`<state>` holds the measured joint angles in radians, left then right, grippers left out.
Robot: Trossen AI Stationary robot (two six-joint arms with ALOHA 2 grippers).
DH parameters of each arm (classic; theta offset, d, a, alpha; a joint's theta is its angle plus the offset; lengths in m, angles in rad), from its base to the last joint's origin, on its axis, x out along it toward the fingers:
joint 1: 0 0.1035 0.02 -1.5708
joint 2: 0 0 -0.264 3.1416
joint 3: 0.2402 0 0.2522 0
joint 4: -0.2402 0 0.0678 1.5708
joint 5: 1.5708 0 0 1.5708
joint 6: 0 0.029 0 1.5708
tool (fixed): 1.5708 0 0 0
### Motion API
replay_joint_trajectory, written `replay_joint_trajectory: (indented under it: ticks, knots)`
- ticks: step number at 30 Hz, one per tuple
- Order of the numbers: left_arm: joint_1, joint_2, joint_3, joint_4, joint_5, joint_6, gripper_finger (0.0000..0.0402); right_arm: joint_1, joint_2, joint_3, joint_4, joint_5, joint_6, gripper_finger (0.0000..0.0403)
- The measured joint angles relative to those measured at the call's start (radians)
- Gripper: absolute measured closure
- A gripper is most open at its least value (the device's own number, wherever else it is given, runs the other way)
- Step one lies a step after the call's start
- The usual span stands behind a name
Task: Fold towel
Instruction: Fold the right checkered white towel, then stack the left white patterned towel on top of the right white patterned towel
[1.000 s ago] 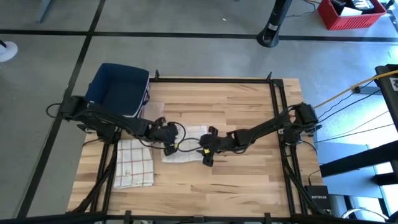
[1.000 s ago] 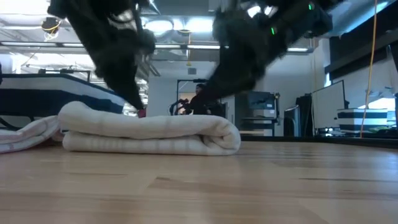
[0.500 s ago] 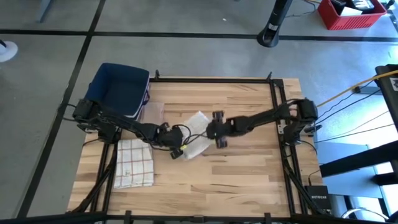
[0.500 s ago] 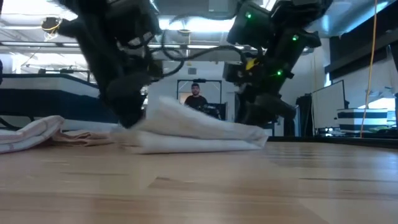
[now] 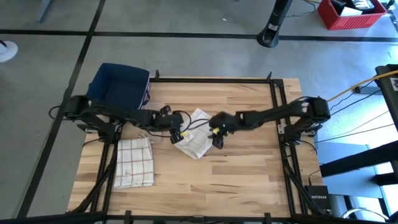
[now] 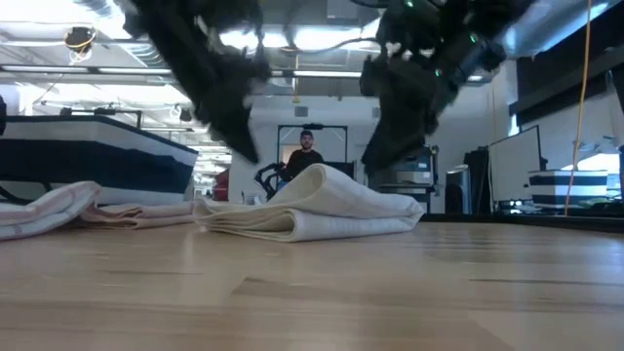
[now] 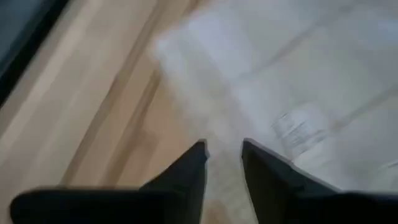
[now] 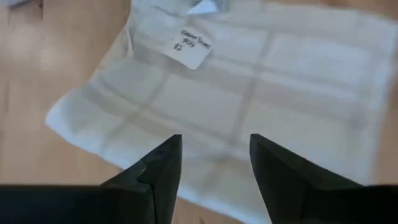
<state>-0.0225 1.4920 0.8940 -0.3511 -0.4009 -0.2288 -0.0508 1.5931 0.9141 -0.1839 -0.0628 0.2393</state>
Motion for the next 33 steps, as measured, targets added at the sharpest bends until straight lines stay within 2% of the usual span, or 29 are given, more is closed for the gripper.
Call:
replay_joint_trajectory:
  ticks: [3, 6, 10, 13, 18, 24, 28, 33]
  knots:
    - [0.044, 0.03, -0.055, 0.0, 0.017, -0.032, 0.0306, 0.046, 0.038, -0.083, 0.133, 0.091, 0.061, 0.0212]
    - [0.068, 0.064, -0.101, 0.015, 0.068, -0.091, 0.0306, 0.064, 0.077, -0.112, 0.187, 0.216, 0.048, 0.0212]
    - [0.064, 0.11, -0.14, 0.095, 0.202, -0.11, 0.0306, 0.039, 0.122, -0.111, 0.181, 0.396, -0.101, 0.0212]
    - [0.05, 0.116, -0.137, 0.1, 0.219, -0.155, 0.0306, -0.02, 0.132, -0.11, 0.187, 0.419, -0.233, 0.0212]
    - [0.049, 0.046, -0.104, 0.067, 0.219, -0.16, 0.0306, -0.137, 0.122, -0.086, 0.131, 0.415, -0.373, 0.0212]
    - [0.049, -0.066, -0.048, -0.122, 0.219, -0.163, 0.0306, -0.165, 0.026, -0.009, -0.063, 0.381, -0.378, 0.0212]
    - [0.044, -0.127, -0.045, -0.151, 0.25, -0.184, 0.0298, -0.135, -0.055, -0.006, -0.062, 0.261, -0.318, 0.0212]
    - [0.029, -0.138, -0.046, -0.188, 0.33, -0.233, 0.0258, -0.048, -0.071, -0.007, 0.102, 0.05, -0.127, 0.0212]
